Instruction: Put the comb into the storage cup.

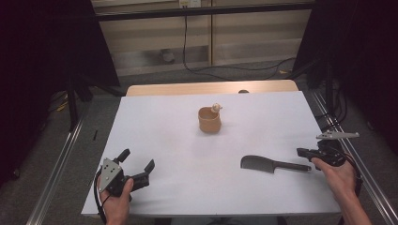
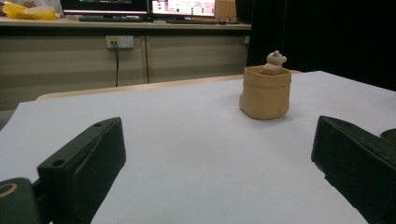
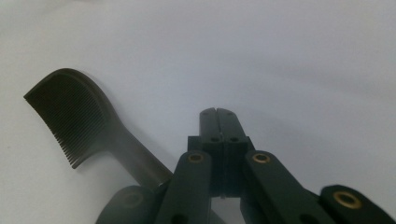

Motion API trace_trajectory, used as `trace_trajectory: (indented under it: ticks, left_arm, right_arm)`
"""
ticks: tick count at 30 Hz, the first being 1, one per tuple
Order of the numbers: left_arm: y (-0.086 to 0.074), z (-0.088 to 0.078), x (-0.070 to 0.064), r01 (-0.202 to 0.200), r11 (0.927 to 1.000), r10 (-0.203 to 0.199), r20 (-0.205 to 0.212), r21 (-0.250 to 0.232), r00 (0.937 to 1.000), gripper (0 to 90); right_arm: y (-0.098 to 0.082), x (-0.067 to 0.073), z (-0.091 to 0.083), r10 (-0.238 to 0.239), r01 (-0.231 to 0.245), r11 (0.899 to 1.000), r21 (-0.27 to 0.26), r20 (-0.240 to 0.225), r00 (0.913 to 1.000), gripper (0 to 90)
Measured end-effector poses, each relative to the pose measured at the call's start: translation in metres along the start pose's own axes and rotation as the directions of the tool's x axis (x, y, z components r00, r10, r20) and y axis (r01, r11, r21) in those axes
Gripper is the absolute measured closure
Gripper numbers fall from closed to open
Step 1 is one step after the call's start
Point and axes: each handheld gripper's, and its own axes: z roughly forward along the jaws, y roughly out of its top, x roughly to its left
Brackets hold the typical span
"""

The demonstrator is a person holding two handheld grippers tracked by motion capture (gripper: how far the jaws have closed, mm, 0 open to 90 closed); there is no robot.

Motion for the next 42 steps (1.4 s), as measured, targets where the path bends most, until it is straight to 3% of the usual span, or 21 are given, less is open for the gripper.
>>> trace_trajectory:
  ticks: [10,20,30,42]
  left_arm:
    - [0.0,-0.001,0.0,-0.003,1.0,0.003,0.002,0.002,1.0,3.1]
    - [0.001,-0.002,0.0,0.013,0.9999,-0.013,0.005,-0.006,0.9999,3.1]
    - [0.0,-0.002,-0.001,0.001,1.0,-0.001,0.008,0.001,1.0,3.1]
    - [0.0,-0.002,-0.002,0.002,1.0,-0.002,0.011,0.002,0.9999,3.1]
  right_arm:
    - [-0.003,-0.004,0.003,-0.01,0.009,0.999,0.05,0.017,0.9998,90.0]
    - [-0.008,-0.003,0.005,-0.016,0.015,0.996,0.088,0.011,0.9998,90.0]
    - [-0.015,-0.003,0.008,-0.009,0.008,0.991,0.133,0.007,0.9999,90.0]
    - [-0.016,-0.002,0.008,-0.025,0.023,0.991,0.133,0.012,0.9996,90.0]
